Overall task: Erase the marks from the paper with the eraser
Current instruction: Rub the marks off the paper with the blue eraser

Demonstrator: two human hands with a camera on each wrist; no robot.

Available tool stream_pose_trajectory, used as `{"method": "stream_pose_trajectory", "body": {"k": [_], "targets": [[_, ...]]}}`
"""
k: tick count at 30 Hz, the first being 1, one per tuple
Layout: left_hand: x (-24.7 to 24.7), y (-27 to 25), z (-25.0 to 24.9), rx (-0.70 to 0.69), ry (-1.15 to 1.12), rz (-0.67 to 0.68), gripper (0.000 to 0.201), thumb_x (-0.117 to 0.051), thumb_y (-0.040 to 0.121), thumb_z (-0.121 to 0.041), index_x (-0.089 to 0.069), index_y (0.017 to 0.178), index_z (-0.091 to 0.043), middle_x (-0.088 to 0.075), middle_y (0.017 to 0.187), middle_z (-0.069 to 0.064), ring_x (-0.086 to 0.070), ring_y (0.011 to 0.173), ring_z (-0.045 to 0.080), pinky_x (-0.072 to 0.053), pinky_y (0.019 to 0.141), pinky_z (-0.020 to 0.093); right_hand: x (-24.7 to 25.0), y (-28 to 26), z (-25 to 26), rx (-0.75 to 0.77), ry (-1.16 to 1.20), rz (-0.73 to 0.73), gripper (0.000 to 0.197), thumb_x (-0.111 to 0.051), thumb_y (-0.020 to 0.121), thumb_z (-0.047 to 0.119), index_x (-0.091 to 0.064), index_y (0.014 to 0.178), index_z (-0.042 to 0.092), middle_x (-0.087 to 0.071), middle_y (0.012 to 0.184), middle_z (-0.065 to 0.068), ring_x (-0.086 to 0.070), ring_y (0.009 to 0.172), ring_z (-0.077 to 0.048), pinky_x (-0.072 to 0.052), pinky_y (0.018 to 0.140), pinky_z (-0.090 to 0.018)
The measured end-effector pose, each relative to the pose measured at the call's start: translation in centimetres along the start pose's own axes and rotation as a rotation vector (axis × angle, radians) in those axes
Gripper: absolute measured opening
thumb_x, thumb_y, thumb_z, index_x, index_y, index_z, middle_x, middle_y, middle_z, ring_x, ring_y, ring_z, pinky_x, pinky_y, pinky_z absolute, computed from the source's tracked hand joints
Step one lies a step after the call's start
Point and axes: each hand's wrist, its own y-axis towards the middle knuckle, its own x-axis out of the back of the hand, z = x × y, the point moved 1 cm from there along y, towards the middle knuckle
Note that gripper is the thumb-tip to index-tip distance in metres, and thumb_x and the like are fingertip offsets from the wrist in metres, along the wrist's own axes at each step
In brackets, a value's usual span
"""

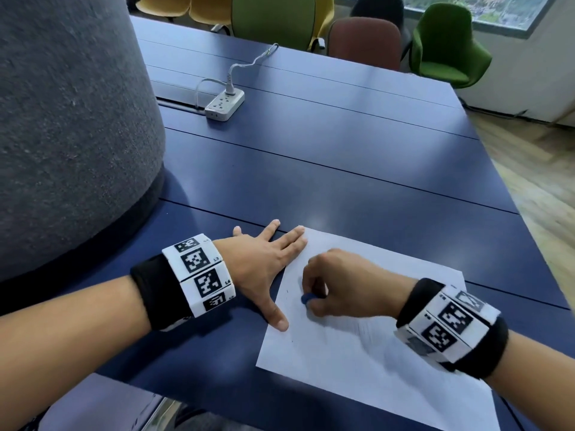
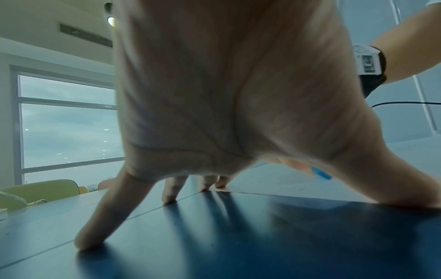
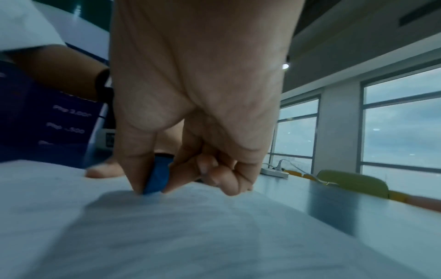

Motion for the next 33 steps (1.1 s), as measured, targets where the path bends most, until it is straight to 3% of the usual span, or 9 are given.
{"method": "stream_pose_trajectory", "body": {"k": [3,9,14,19,24,29,33], "targets": [[0.0,0.0,0.0,0.003,-0.016,-0.004,0.146,-0.070,0.054,-0.082,0.023,0.151,-0.028,0.034,0.153,-0.021,0.027,0.145,0.024,-0.014,0.102,0.079,0.1,-0.3,0.4,0.002,-0.015,0.067,0.011,-0.070,0.077,0.030,-0.070,0.084,0.021,-0.070,0.082,0.006,-0.060,0.075,-0.014,-0.052,0.069,-0.033],[0.0,0.0,0.1,-0.010,-0.032,-0.026,0.146,-0.070,0.052,-0.083,0.023,0.151,-0.030,0.033,0.153,-0.024,0.026,0.146,0.023,-0.016,0.102,0.078,2.4,2.7,-3.1,-0.158,-0.165,-0.240,0.015,-0.061,0.080,0.027,-0.069,0.081,0.014,-0.066,0.082,-0.001,-0.060,0.082,-0.025,-0.053,0.069,-0.037],[-0.1,0.1,0.1,-0.008,-0.037,-0.034,0.147,-0.071,0.052,-0.082,0.023,0.151,-0.028,0.033,0.154,-0.021,0.026,0.146,0.022,-0.015,0.102,0.078,1.3,1.6,-2.2,-0.040,-0.149,-0.048,0.016,-0.063,0.079,0.030,-0.071,0.082,0.016,-0.068,0.079,0.000,-0.060,0.078,-0.022,-0.054,0.067,-0.039],[-0.3,0.3,0.1,0.001,-0.022,-0.043,0.147,-0.067,0.052,-0.086,0.022,0.152,-0.024,0.033,0.155,-0.018,0.027,0.145,0.021,-0.015,0.103,0.076,2.7,2.5,-4.2,-0.107,-0.125,-0.189,0.012,-0.066,0.081,0.027,-0.071,0.084,0.017,-0.067,0.081,0.004,-0.061,0.082,-0.020,-0.053,0.069,-0.037],[-0.3,0.2,0.2,-0.001,-0.022,-0.061,0.147,-0.068,0.051,-0.086,0.020,0.153,-0.025,0.030,0.157,-0.016,0.024,0.147,0.022,-0.017,0.103,0.077,2.0,1.9,-2.8,-0.019,-0.083,0.006,0.011,-0.068,0.078,0.026,-0.072,0.081,0.017,-0.070,0.077,0.002,-0.062,0.074,-0.019,-0.054,0.067,-0.038],[-0.3,0.1,0.0,-0.008,-0.032,-0.066,0.139,-0.069,0.053,-0.084,0.016,0.152,-0.034,0.028,0.157,-0.017,0.023,0.147,0.023,-0.017,0.102,0.077,3.0,2.9,-4.2,-0.097,-0.123,-0.178,0.008,-0.068,0.079,0.025,-0.068,0.078,0.017,-0.067,0.079,0.003,-0.060,0.077,-0.020,-0.051,0.065,-0.033],[-0.2,0.1,0.0,-0.002,-0.040,-0.065,0.139,-0.071,0.053,-0.082,0.016,0.152,-0.037,0.028,0.158,-0.016,0.023,0.147,0.024,-0.016,0.102,0.077,1.9,1.9,-3.0,-0.018,-0.021,-0.005,0.009,-0.072,0.078,0.024,-0.068,0.075,0.016,-0.069,0.075,0.003,-0.060,0.067,-0.015,-0.051,0.064,-0.032]]}}
